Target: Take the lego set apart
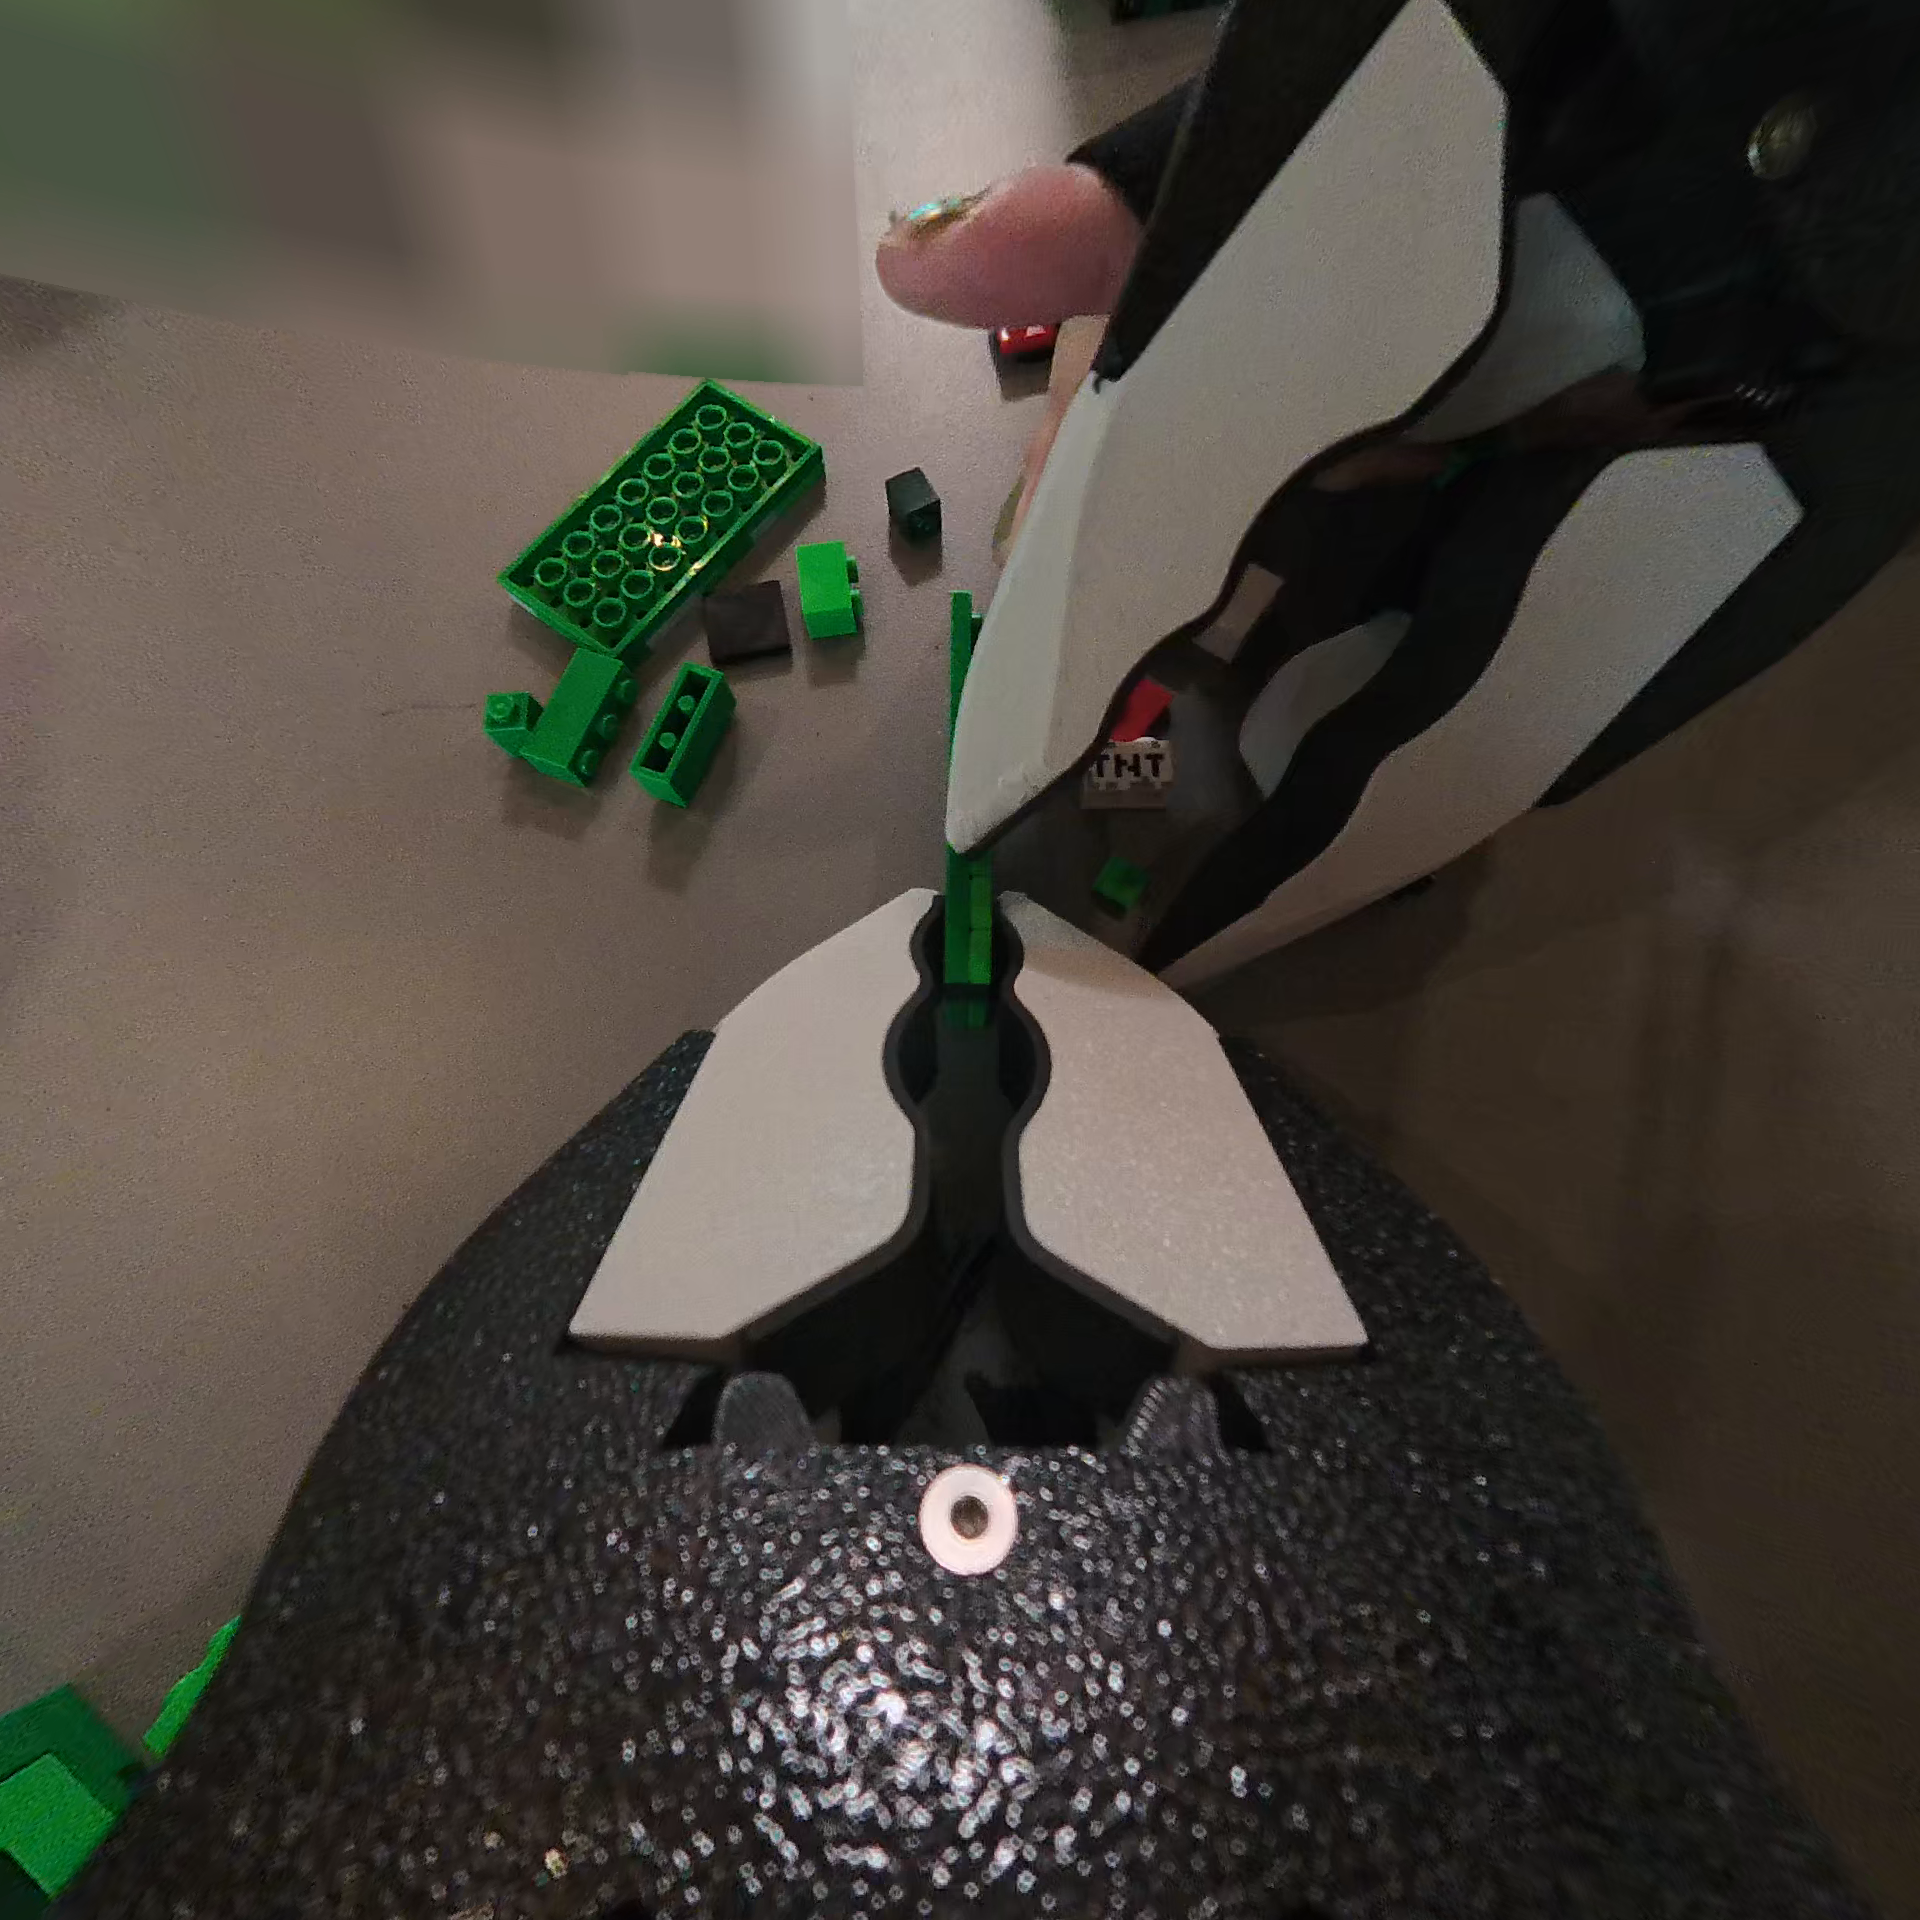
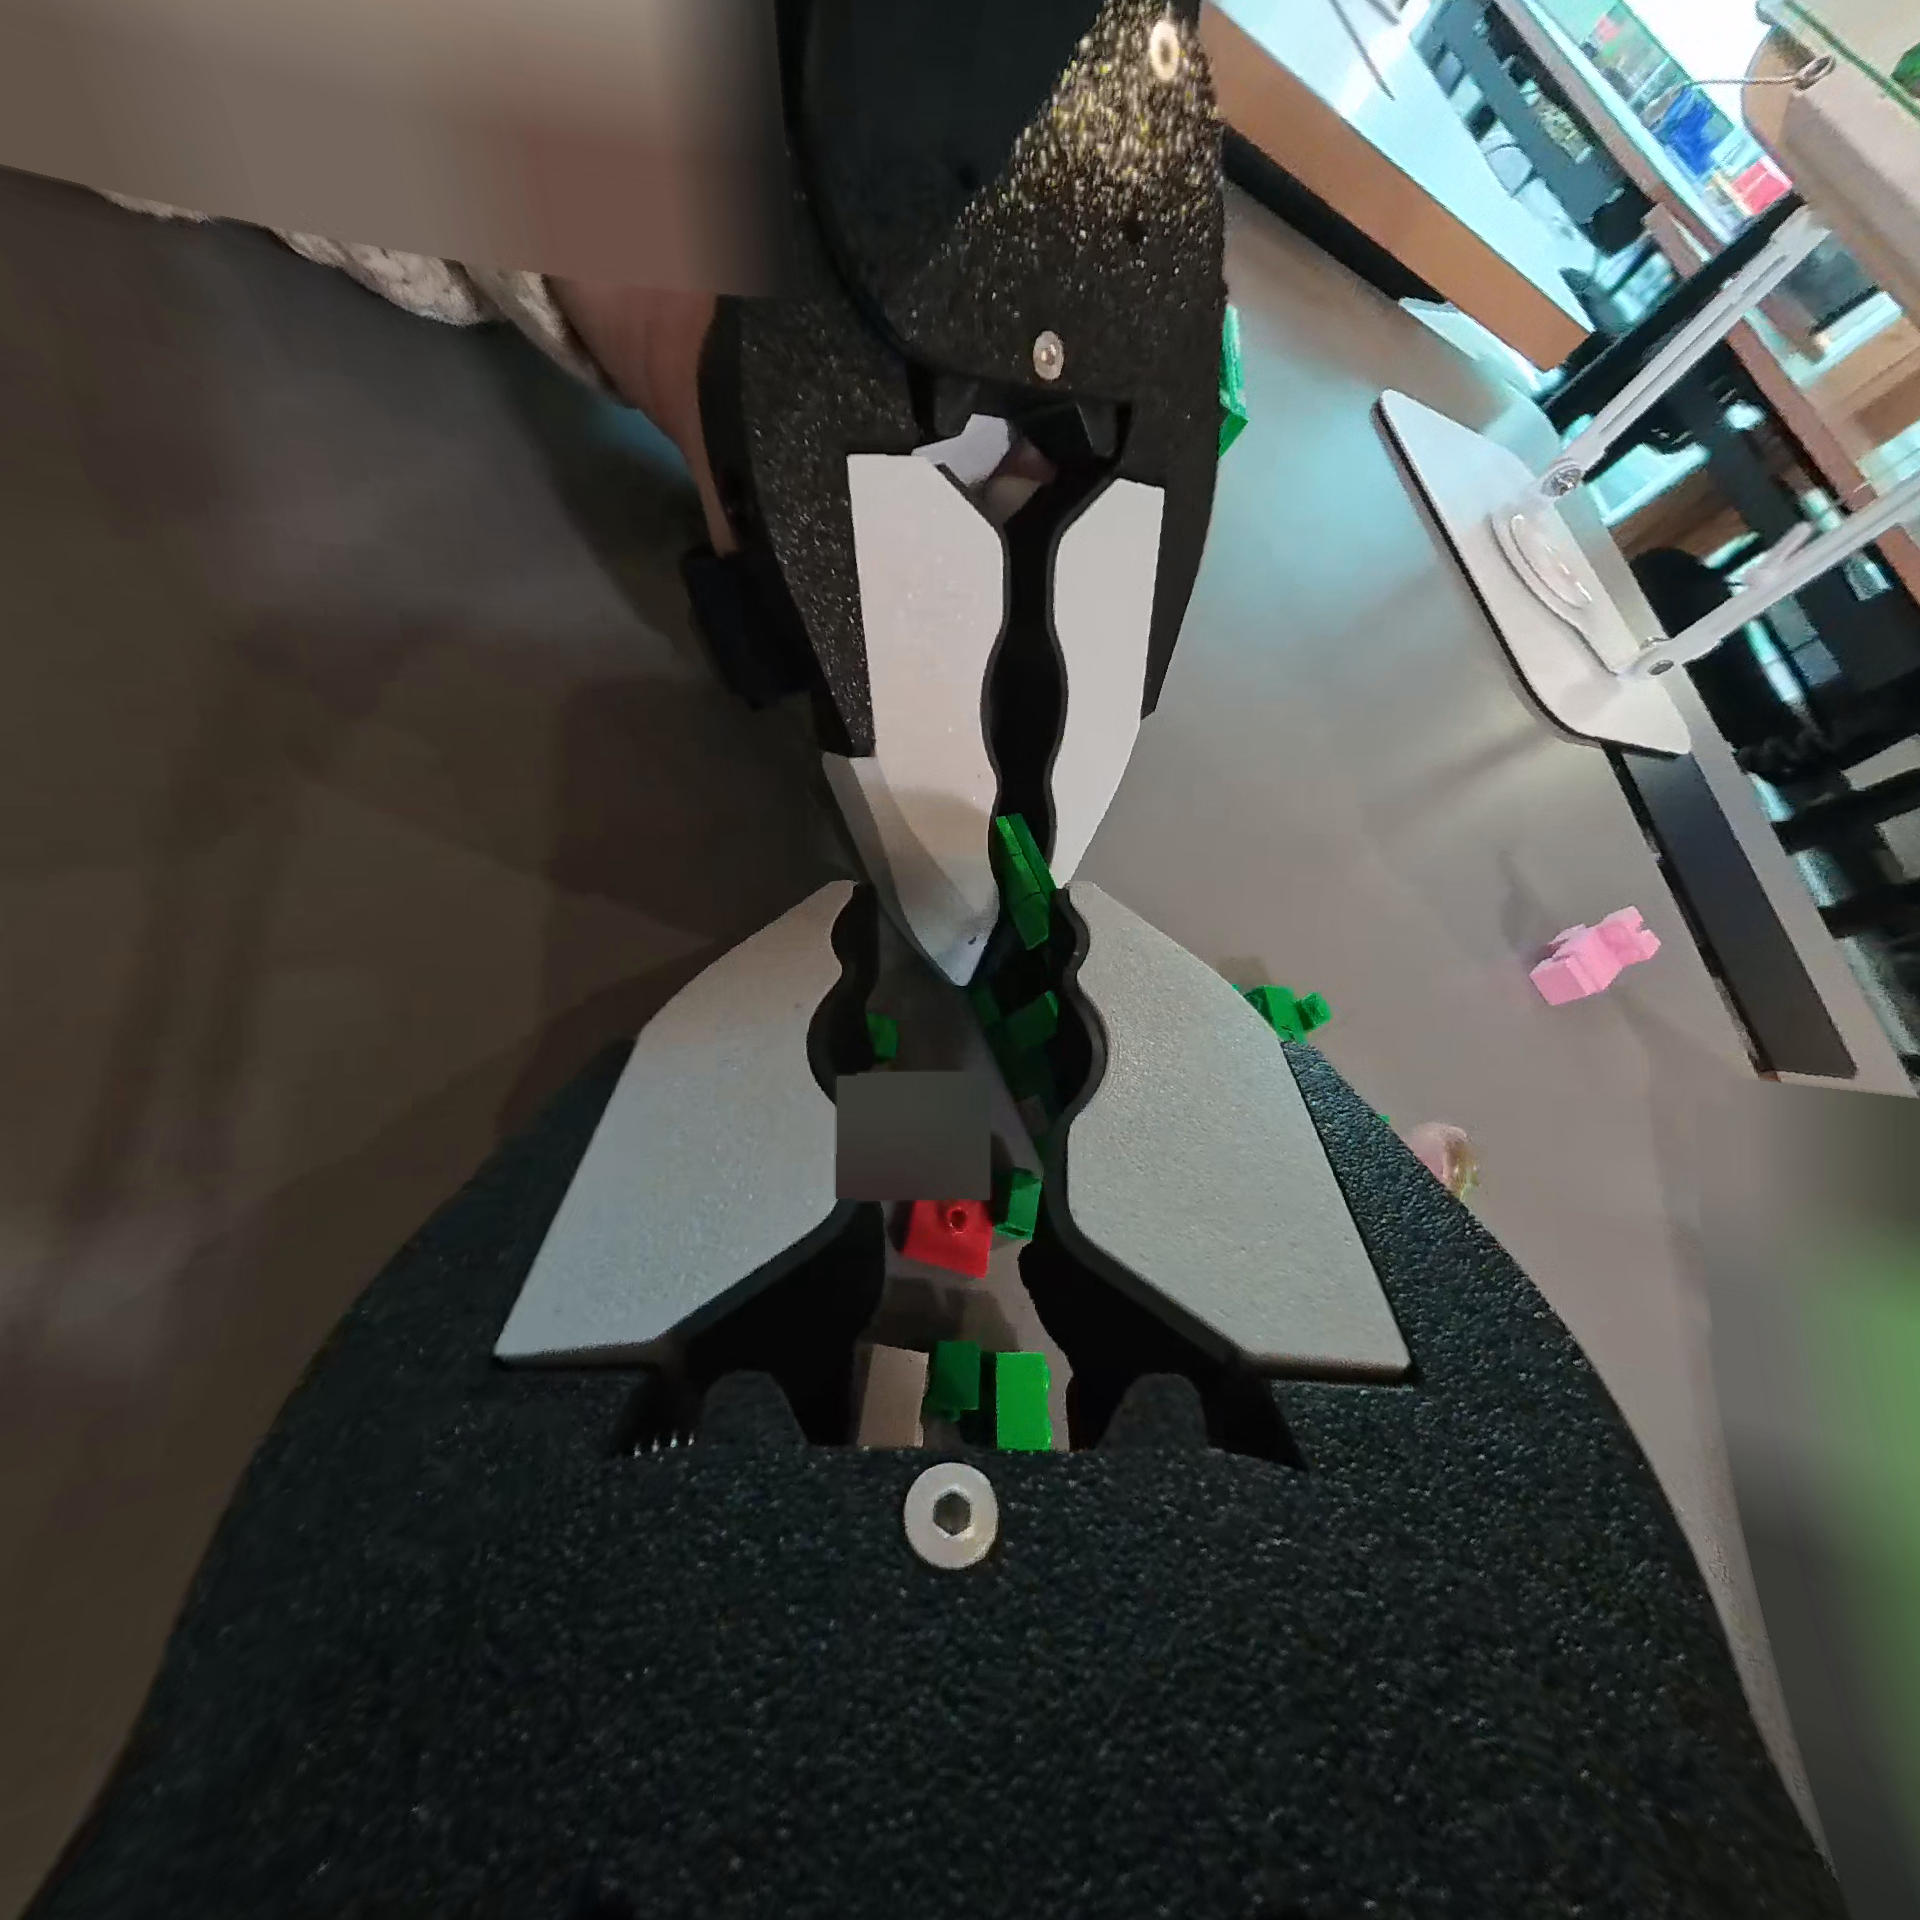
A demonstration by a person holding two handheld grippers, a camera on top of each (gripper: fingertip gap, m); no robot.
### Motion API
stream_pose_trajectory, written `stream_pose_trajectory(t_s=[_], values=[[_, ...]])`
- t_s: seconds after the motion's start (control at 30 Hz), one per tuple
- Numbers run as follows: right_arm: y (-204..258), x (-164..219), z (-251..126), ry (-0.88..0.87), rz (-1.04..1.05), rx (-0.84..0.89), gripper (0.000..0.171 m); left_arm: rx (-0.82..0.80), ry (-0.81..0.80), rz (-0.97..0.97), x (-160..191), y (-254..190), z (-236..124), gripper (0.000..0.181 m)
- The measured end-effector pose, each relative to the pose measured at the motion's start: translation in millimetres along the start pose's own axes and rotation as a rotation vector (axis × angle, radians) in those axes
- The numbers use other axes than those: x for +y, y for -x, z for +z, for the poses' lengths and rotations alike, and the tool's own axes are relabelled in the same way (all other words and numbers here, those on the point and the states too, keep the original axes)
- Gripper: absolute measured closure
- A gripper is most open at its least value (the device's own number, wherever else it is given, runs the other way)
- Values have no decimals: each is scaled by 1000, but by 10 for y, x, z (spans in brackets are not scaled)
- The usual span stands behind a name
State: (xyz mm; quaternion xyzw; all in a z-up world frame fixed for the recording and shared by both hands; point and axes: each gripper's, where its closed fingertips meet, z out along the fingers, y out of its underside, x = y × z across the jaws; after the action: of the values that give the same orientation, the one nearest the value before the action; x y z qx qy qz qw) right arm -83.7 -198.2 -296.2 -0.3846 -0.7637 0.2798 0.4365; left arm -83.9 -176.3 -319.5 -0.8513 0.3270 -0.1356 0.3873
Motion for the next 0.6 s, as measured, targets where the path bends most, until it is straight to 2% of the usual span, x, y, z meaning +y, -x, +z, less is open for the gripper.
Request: stream_pose_trajectory(t_s=[0.6], values=[[-5, -13, -20, -20, 66, -49, 144, 4, -2, 3, -1, -3, -1, 175]])
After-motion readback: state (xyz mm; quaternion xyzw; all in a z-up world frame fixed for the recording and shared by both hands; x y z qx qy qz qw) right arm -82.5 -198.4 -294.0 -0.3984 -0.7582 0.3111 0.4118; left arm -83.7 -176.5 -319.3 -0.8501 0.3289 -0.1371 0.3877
